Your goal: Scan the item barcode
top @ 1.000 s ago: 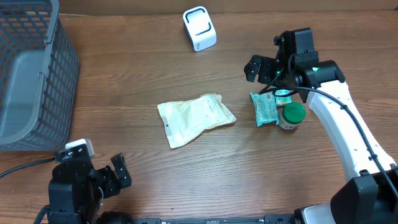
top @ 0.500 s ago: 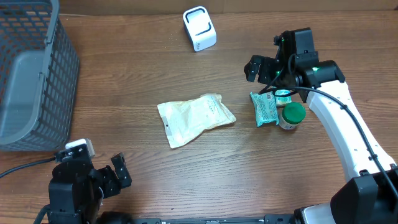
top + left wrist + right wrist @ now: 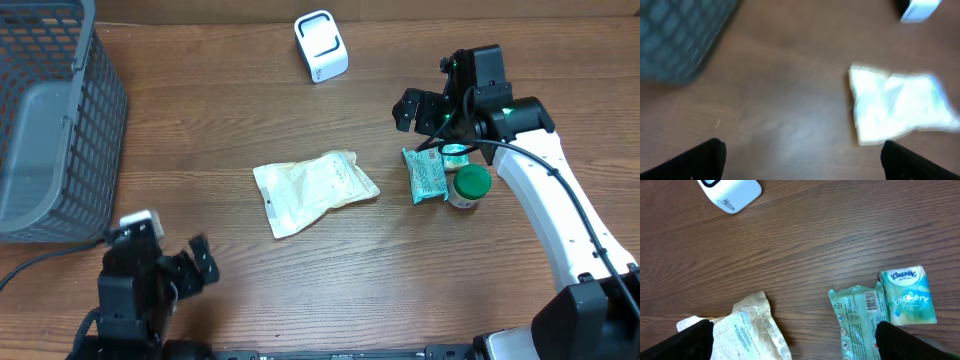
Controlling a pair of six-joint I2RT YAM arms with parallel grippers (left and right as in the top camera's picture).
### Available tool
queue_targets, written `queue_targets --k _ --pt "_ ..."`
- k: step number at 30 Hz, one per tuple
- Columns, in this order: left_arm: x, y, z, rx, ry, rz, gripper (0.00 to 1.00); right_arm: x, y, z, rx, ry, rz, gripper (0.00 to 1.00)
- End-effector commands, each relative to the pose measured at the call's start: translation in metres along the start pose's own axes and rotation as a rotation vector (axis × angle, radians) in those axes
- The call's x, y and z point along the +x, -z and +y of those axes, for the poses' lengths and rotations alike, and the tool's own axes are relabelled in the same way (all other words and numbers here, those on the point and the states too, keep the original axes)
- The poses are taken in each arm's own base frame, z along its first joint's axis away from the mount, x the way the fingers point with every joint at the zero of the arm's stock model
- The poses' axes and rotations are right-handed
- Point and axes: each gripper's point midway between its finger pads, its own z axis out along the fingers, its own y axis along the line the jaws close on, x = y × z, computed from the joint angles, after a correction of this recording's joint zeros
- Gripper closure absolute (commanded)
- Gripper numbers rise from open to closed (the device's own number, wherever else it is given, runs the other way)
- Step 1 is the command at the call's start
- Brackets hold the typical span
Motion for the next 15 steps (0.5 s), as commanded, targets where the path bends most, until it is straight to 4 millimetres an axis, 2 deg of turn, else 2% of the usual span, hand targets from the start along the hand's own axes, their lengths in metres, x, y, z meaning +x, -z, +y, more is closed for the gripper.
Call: queue_targets --k 1,5,7,15 --pt "-0.025 -0.003 -0.013 0.06 0.002 -0.138 0.0 -0.006 0.004 0.001 0.001 0.005 -0.02 0.0" --pt "-0.067 -0.001 -0.03 0.148 0.041 -0.352 0.0 -0.006 0.004 0.001 0.001 0.005 -0.02 0.0" --pt "-0.077 0.0 -0.034 0.175 0.053 -0.419 0.0 -0.006 0.004 0.001 0.001 0.005 -0.02 0.0" --pt "-0.09 0.012 -0.038 0.261 0.092 -0.631 0.0 -0.006 0.004 0.001 0.001 0.005 -0.02 0.0"
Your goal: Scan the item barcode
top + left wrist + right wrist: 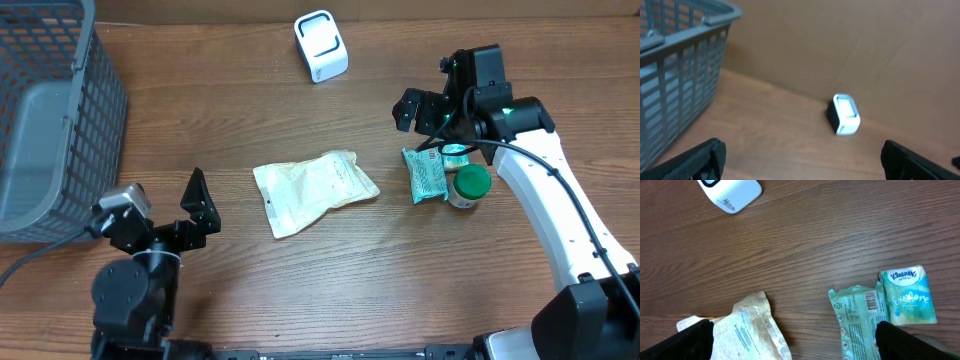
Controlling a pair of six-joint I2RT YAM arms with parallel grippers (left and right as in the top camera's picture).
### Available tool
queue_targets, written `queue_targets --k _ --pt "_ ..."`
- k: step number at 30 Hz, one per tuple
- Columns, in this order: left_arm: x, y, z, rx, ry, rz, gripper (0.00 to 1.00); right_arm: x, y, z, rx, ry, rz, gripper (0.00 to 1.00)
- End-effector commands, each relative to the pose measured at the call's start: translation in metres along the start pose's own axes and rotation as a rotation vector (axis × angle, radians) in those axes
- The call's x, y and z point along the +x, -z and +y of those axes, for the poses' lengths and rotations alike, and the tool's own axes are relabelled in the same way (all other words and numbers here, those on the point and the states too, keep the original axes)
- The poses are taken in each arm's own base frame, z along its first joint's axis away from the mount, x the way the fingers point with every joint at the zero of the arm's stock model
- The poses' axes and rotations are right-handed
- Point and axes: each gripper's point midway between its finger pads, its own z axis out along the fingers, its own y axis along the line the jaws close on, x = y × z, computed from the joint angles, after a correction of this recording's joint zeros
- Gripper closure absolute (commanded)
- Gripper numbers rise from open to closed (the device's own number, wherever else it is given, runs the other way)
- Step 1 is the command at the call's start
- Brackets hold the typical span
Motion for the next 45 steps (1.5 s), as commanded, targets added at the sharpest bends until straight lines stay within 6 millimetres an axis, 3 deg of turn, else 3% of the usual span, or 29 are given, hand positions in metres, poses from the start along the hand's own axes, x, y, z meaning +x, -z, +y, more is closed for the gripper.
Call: queue_targets --k 1,9,17,23,26,30,34,45 --pt "-0.003 0.007 0.0 0.03 0.002 -0.081 0.0 -0.006 0.004 0.001 0.0 0.006 -0.02 0.0" --pt "-0.031 0.036 -0.006 0.124 0.044 -0.317 0.0 -0.006 0.004 0.001 0.0 0.006 -0.02 0.0" --pt "-0.04 0.058 -0.006 0.156 0.058 -0.396 0.0 -0.006 0.004 0.001 0.0 0.006 -0.02 0.0" --pt "-0.074 0.081 -0.016 0.228 0.09 -0.577 0.0 -0.006 0.004 0.001 0.0 0.006 -0.02 0.0" --pt "-0.066 0.074 -0.014 0.223 0.088 -0.564 0.0 -0.006 0.004 0.001 0.0 0.006 -0.02 0.0" --pt "-0.033 0.052 -0.007 0.197 0.073 -0.468 0.0 -0.006 0.004 0.001 0.0 0.006 -0.02 0.0" --pt "-0.013 0.042 -0.011 0.227 0.073 -0.414 0.0 -0.006 0.004 0.001 0.0 0.006 -0.02 0.0" --pt "0.008 0.034 -0.017 0.286 0.086 -0.423 0.0 -0.006 0.004 0.001 0.0 0.006 -0.02 0.0"
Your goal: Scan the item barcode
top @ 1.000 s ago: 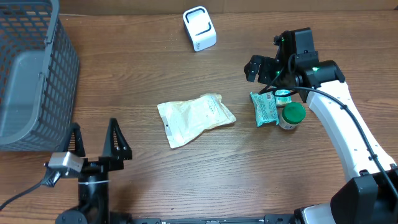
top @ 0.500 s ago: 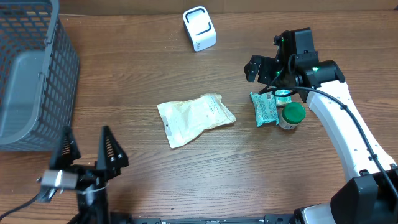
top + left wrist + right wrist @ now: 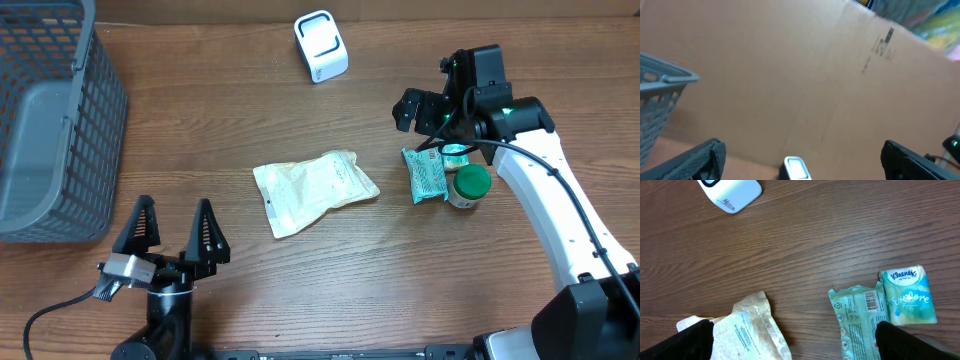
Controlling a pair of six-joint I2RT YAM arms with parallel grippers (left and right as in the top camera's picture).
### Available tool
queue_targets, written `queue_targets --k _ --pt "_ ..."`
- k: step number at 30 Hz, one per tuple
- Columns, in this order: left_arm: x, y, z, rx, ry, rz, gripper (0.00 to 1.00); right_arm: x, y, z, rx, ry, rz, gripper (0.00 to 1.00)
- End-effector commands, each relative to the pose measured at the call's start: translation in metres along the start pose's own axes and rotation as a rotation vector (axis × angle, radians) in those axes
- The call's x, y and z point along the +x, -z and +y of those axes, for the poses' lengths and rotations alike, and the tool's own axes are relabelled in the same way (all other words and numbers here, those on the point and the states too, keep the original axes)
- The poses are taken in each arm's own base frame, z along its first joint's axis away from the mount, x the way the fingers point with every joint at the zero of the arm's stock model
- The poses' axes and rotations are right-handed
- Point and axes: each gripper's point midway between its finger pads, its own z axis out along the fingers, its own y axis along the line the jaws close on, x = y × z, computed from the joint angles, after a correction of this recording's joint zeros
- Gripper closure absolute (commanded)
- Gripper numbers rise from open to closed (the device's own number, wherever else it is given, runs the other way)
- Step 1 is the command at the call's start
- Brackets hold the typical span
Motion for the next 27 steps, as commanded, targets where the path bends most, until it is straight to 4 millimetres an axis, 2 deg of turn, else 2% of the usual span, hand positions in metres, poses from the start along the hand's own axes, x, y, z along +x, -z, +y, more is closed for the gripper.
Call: queue_targets --k 1,5,7,19,24,27 --pt "0.026 0.002 0.01 -0.009 -0.013 0.026 0.0 -0.006 0.004 0.001 0.0 0.006 -0.02 0.0" --pt "0.062 0.006 0.025 -0.038 -0.026 0.1 0.0 -0.006 0.004 0.001 0.0 0.006 -0.021 0.0" --pt "0.07 0.007 0.029 -0.05 -0.031 0.128 0.0 -0.006 0.004 0.001 0.0 0.006 -0.021 0.0" --pt "0.044 0.005 0.018 -0.008 -0.012 0.022 0.0 -0.006 0.004 0.001 0.0 0.006 -0.021 0.0" --pt "0.057 0.006 0.023 -0.029 -0.022 0.076 0.0 -0.006 0.004 0.001 0.0 0.006 -0.021 0.0" --pt "0.077 0.008 0.032 -0.062 -0.037 0.16 0.0 -0.006 0.004 0.001 0.0 0.006 -0.021 0.0"
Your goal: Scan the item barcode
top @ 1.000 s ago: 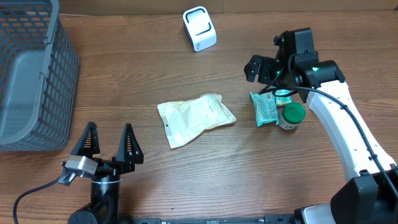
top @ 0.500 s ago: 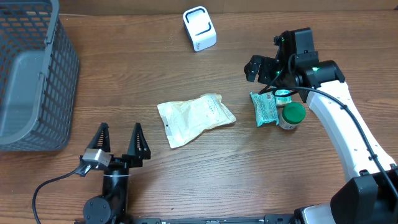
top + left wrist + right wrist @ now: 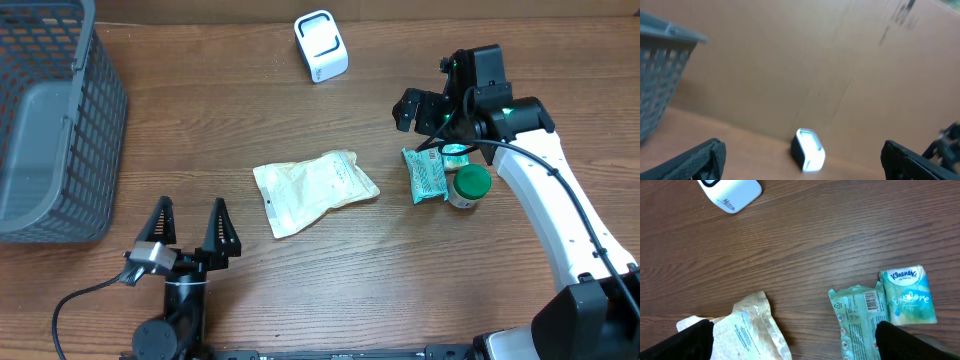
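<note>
A white barcode scanner [image 3: 320, 45] stands at the back of the wooden table, and shows too in the left wrist view [image 3: 809, 149] and the right wrist view [image 3: 730, 192]. A cream pouch [image 3: 315, 190] lies mid-table. A green packet [image 3: 860, 317] with a printed barcode lies beside a Kleenex pack [image 3: 905, 295] and a green-lidded jar [image 3: 468, 185]. My left gripper [image 3: 190, 235] stands open near the front left, aimed toward the back wall, holding nothing. My right gripper [image 3: 425, 115] hovers open above the green packet, empty.
A grey mesh basket [image 3: 50, 120] sits at the far left edge; its rim shows in the left wrist view [image 3: 660, 55]. A brown cardboard wall [image 3: 790, 65] closes off the back of the table.
My left gripper has shifted a little to the right and tilted down, so the scanner now shows whole in its view. The right arm and all items have not moved.
My left gripper sat low at the front left, looking down at the table and pouch. Then it was tilted up toward the basket and scanner, then toward the back wall, and now slightly lower. The right gripper stayed open over the green packet throughout.
</note>
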Controlling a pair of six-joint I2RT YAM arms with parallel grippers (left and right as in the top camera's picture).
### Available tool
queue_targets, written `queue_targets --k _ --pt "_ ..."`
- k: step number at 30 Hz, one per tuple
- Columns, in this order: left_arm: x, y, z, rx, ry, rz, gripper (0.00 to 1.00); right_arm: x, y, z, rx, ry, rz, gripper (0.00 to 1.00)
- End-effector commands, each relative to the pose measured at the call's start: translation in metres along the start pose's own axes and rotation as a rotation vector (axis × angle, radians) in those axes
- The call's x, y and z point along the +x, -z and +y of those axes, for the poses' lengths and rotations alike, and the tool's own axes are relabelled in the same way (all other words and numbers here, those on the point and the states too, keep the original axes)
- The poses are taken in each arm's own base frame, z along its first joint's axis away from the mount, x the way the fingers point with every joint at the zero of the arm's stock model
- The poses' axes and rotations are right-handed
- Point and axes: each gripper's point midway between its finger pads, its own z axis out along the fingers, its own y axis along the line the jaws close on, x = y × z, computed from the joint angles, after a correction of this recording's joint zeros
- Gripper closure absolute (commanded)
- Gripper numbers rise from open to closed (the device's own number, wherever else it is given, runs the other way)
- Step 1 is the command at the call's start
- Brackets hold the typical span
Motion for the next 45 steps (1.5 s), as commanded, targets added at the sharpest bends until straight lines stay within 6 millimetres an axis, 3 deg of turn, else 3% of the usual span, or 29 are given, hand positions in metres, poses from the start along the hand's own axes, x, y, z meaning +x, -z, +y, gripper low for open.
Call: queue_targets --k 1,7,17,25,45 --pt "0.018 0.001 0.007 -0.026 -0.022 0.069 0.0 -0.006 0.004 0.001 0.0 0.005 -0.021 0.0" --pt "0.075 0.015 0.032 -0.122 -0.066 0.311 0.0 -0.006 0.004 0.001 0.0 0.005 -0.021 0.0" --pt "0.075 0.014 0.032 -0.123 -0.069 0.313 0.0 -0.006 0.004 0.001 0.0 0.005 -0.021 0.0" --pt "0.067 0.014 0.052 -0.204 -0.078 0.28 0.0 -0.006 0.004 0.001 0.0 0.005 -0.021 0.0" --pt "0.067 0.014 0.052 -0.205 -0.078 0.28 0.0 -0.006 0.004 0.001 0.0 0.005 -0.021 0.0"
